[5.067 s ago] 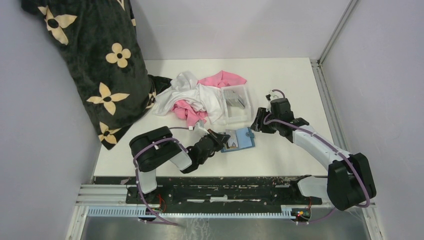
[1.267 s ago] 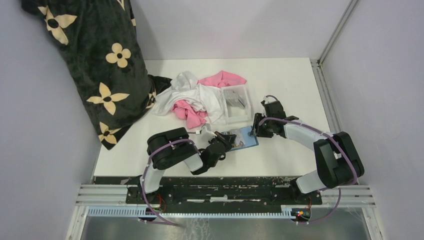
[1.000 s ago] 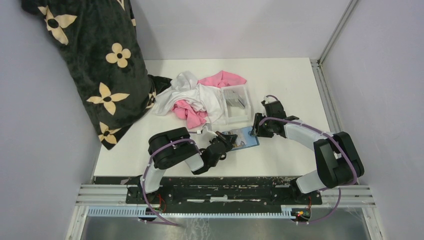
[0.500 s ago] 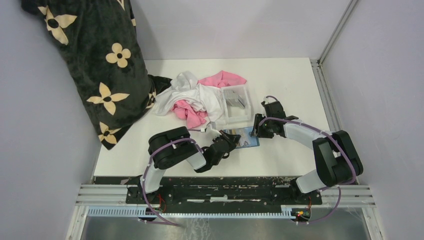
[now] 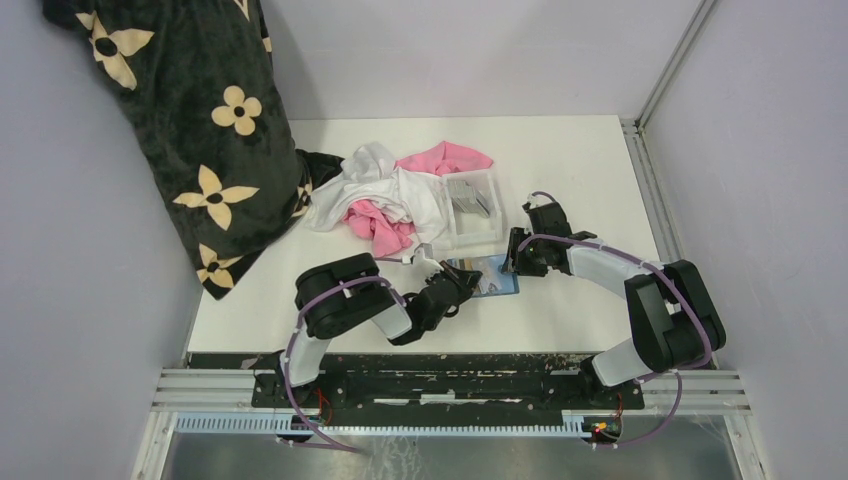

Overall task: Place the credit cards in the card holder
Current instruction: Insert the credit card into the card holder.

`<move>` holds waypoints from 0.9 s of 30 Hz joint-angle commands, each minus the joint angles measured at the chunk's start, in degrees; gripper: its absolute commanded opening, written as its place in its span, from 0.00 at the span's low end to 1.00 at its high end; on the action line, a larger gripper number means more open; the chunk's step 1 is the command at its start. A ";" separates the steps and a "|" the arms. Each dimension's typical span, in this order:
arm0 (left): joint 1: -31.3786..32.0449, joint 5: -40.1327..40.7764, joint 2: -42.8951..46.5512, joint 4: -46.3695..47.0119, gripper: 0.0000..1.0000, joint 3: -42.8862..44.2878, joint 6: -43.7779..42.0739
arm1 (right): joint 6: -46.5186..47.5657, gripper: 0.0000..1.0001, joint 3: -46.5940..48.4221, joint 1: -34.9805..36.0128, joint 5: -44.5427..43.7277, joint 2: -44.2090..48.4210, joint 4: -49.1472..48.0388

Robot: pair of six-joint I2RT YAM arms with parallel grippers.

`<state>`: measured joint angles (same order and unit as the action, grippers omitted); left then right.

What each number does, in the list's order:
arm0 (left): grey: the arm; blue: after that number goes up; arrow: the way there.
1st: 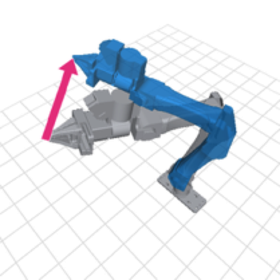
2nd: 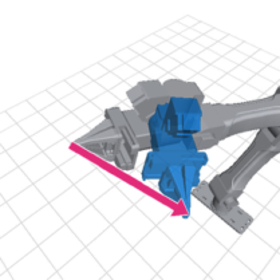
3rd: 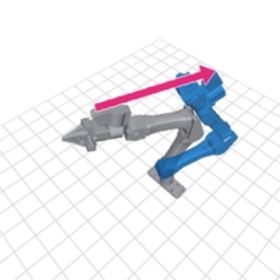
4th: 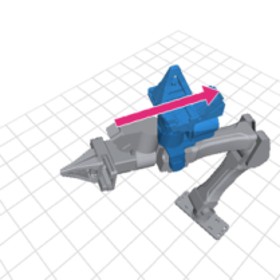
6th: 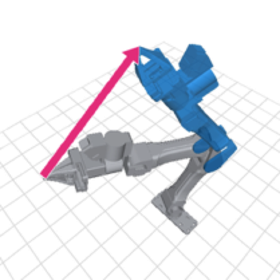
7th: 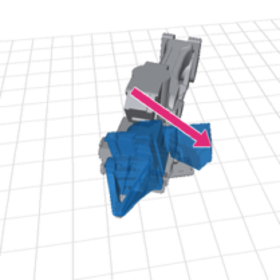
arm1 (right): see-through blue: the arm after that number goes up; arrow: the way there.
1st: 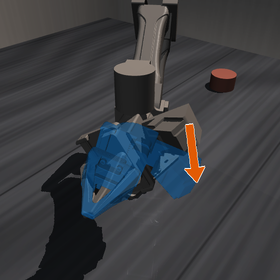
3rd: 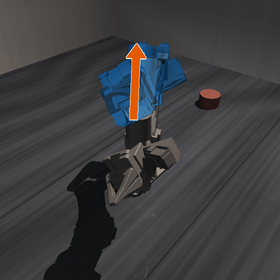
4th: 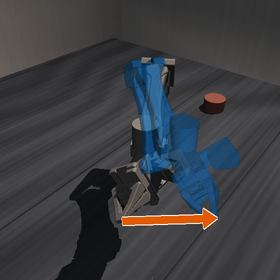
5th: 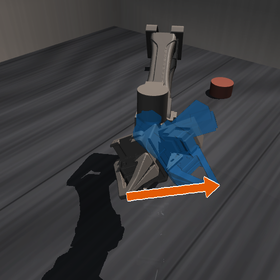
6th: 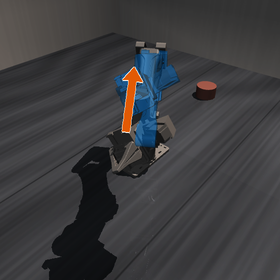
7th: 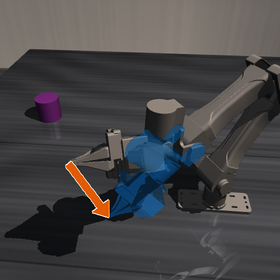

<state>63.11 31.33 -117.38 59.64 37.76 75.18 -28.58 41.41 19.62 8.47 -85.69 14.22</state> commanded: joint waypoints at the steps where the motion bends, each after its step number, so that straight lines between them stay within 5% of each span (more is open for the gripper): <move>1: 0.96 -2.93 0.22 -7.72 0.03 -3.03 -4.81 | 0.37 0.49 1.83 0.11 -0.73 -0.17 -1.83; 18: 1.24 -3.60 3.27 -12.72 0.03 -3.15 -7.76 | 0.53 0.49 2.40 0.16 -0.88 -1.47 -1.84; 27: 1.25 -0.18 5.39 -22.30 0.03 -2.74 0.62 | 0.45 0.48 2.60 0.13 -0.86 -2.15 -2.09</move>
<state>63.61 29.93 -111.98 52.16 35.64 74.70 -28.58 42.41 19.64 8.47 -87.11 13.28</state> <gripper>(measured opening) 0.045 0.486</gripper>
